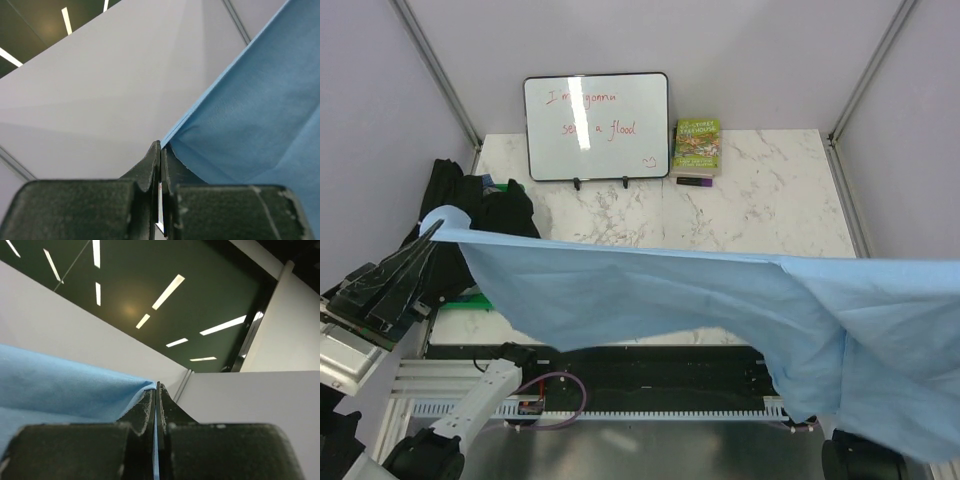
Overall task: Fold and stack the long sleeve shirts
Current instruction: Flatten the shirt out
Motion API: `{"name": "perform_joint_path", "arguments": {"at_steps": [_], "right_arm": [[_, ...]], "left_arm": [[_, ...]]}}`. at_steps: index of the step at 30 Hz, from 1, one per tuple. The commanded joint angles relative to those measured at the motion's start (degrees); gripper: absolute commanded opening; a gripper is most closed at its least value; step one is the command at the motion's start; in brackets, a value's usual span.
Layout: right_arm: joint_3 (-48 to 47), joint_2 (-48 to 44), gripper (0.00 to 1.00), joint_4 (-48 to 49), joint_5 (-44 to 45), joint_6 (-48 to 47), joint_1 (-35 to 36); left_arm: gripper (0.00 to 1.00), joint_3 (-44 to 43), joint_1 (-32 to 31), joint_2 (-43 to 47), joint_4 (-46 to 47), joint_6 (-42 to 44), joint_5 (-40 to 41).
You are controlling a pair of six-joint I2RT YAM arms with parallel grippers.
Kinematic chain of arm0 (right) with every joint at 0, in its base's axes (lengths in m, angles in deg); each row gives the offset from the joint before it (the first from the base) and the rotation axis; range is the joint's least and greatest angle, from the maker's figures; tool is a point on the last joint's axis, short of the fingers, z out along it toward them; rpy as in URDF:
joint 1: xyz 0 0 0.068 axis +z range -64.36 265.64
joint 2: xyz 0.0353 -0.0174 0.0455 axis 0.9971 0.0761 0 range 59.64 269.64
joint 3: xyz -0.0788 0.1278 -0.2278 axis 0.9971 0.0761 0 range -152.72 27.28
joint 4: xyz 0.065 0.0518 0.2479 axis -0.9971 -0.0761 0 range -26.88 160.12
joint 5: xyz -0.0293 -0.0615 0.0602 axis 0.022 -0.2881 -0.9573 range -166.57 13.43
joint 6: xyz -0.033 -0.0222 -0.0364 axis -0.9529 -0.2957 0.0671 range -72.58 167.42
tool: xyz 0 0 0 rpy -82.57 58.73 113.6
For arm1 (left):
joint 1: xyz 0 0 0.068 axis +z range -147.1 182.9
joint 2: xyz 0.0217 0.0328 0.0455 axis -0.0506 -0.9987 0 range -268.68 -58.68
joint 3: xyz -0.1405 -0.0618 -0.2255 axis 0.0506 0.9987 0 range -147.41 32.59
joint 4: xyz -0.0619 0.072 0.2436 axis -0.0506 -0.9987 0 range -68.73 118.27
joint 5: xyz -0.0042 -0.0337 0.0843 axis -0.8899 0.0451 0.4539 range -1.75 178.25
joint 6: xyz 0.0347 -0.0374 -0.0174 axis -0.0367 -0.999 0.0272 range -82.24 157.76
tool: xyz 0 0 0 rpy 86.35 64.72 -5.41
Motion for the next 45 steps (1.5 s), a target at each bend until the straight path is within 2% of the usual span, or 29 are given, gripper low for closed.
{"name": "perform_joint_path", "arguments": {"at_steps": [1, 4, 6, 11, 15, 17, 20, 21, 23, 25, 31, 32, 34, 35, 36, 37, 38, 40, 44, 45], "right_arm": [[9.8, 1.9, 0.00, 1.3, 7.7, -5.6, 0.0], [22.3, 0.7, 0.00, 2.2, 2.1, -7.2, 0.1], [31.7, 0.2, 0.00, 2.6, -1.3, -8.4, 0.0], [47.2, 1.3, 0.00, 5.5, -2.6, -12.4, 0.1], [62.0, 4.2, 0.00, 10.9, -4.0, -15.0, 0.1], [66.2, 7.1, 0.00, 15.5, -4.3, -16.3, 0.1], [71.3, 13.9, 0.00, 20.7, -5.2, -16.7, 0.1], [72.5, 16.1, 0.00, 22.1, -5.3, -15.8, 0.1], [72.5, 23.3, 0.00, 25.9, -5.1, -15.5, 0.5], [70.7, 31.0, 0.00, 28.3, -4.5, -14.4, 0.9], [63.4, 44.8, 0.01, 32.6, 0.5, -10.9, 4.4], [60.2, 46.2, 0.05, 32.6, 1.4, -10.1, 5.0], [55.7, 50.5, 0.26, 28.3, 4.8, -8.4, 5.0], [51.2, 51.6, 0.50, 25.5, 5.2, -8.0, 4.6], [49.7, 52.6, 0.63, 19.5, 4.7, -8.2, 3.9], [48.3, 52.5, 0.72, 16.6, 3.1, -8.3, 3.0], [47.6, 52.1, 0.80, 14.2, 2.2, -9.4, 0.9], [47.6, 49.6, 0.83, 7.5, 0.7, -11.0, -1.4], [46.0, 46.8, 0.85, -7.2, -7.5, -13.0, -7.3], [45.8, 46.6, 0.84, -14.0, -8.8, -13.3, -7.8]], "left_arm": [[0.02, 2.2, 0.7, -4.6, -1.3, -0.9, 17.1], [0.02, 10.0, 0.7, -6.7, 2.3, 0.4, 17.6], [0.02, 19.4, 0.7, -6.7, 6.3, 1.1, 17.0], [0.02, 39.7, 0.7, -8.6, 18.1, 4.3, 14.5], [0.02, 50.0, 0.7, -13.2, 26.6, 5.7, 13.2], [0.02, 54.5, 0.7, -18.2, 30.2, 5.6, 12.7], [0.02, 57.0, 0.9, -25.8, 35.8, 7.5, 14.2], [0.02, 56.7, 0.8, -31.9, 37.6, 9.0, 14.8], [0.02, 55.0, 1.0, -37.8, 39.4, 9.8, 16.9], [0.02, 52.5, 1.0, -45.5, 39.8, 10.7, 18.1], [0.02, 43.7, 1.4, -57.8, 41.9, 10.6, 22.6], [0.02, 40.8, 1.4, -59.5, 41.8, 10.3, 24.2], [0.04, 37.2, 1.7, -61.8, 38.6, 8.9, 27.1], [0.18, 34.4, 1.7, -62.6, 33.8, 8.8, 26.4], [0.30, 34.3, 1.7, -61.6, 32.3, 9.1, 25.7], [0.46, 35.1, 1.6, -59.6, 31.8, 9.6, 20.3], [0.52, 37.6, 1.5, -55.4, 31.2, 9.7, 18.5], [0.59, 38.1, 1.4, -51.6, 27.7, 9.2, 11.5], [0.61, 39.2, 0.4, -44.6, 16.5, 10.1, 1.4], [0.61, 40.0, 0.0, -41.8, 14.3, 10.1, 0.3]]}}
